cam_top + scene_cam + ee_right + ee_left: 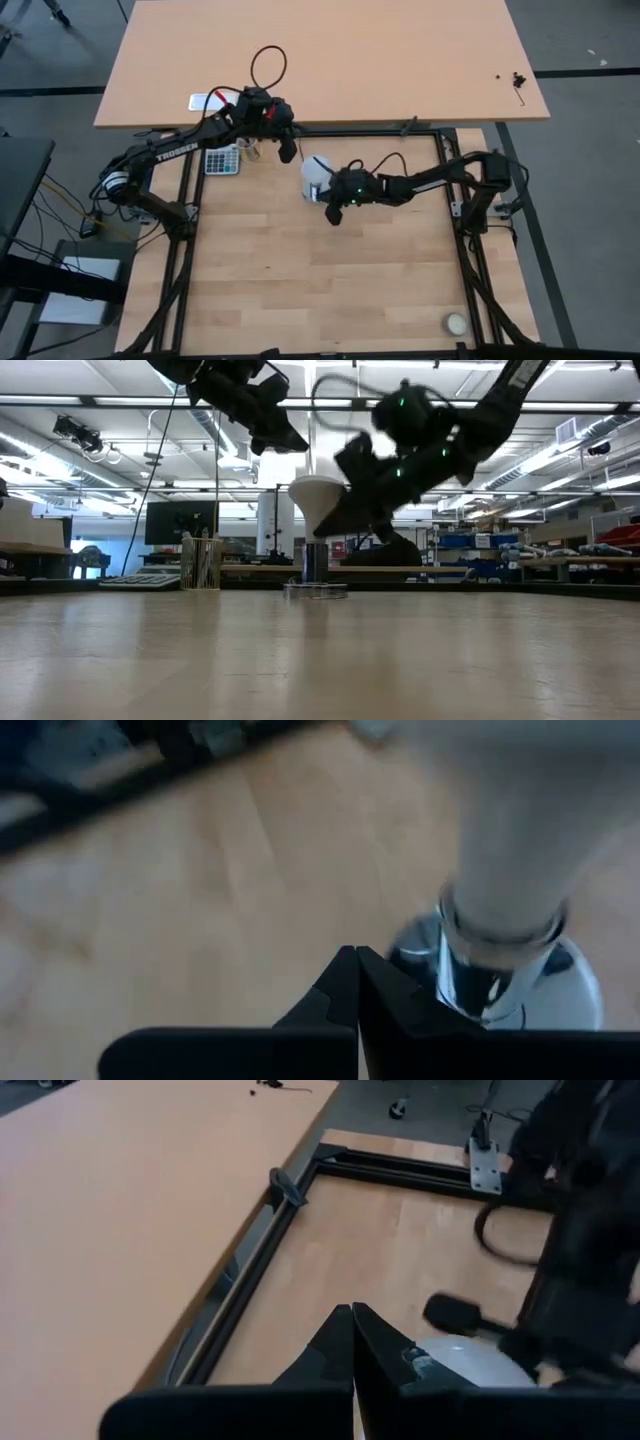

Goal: Screw lightbulb
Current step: Remove the white lightbulb from the silver lamp

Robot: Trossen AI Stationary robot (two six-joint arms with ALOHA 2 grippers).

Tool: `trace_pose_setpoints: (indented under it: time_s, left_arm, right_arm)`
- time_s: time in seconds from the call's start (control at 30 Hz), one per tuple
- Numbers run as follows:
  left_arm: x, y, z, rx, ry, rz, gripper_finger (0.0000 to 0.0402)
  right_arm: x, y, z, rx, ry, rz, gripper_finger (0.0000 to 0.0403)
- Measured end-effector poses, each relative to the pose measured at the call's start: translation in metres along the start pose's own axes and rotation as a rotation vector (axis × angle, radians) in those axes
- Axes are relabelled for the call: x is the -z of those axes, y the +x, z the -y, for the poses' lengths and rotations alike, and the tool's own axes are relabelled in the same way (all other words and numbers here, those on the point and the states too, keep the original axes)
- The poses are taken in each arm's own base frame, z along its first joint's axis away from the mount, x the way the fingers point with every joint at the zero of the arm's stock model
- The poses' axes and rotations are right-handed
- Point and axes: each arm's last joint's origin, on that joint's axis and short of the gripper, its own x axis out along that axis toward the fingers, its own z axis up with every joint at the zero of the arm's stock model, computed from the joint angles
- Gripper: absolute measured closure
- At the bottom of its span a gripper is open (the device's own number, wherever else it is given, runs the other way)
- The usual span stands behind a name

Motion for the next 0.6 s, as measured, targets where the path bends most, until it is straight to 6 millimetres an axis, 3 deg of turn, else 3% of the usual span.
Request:
trace_pose_setpoints:
  time_s: [0.27,0.4,0.6]
  left_arm:
    - [0.003,0.008,0.019,0.063,0.066,-0.039,0.0402]
    - [0.01,0.016,0.023,0.076,0.079,-0.097,0.0402]
    - [0.024,0.03,0.023,0.066,0.068,-0.195,0.0402]
  right_arm:
    - [-0.025,-0.035,-0.03,0.001,-0.071,0.097,0.0394]
    - [-0.03,-0.039,-0.031,0.052,-0.094,0.139,0.0394]
    - [-0.031,-0.034,-0.016,0.118,-0.083,0.148,0.0394]
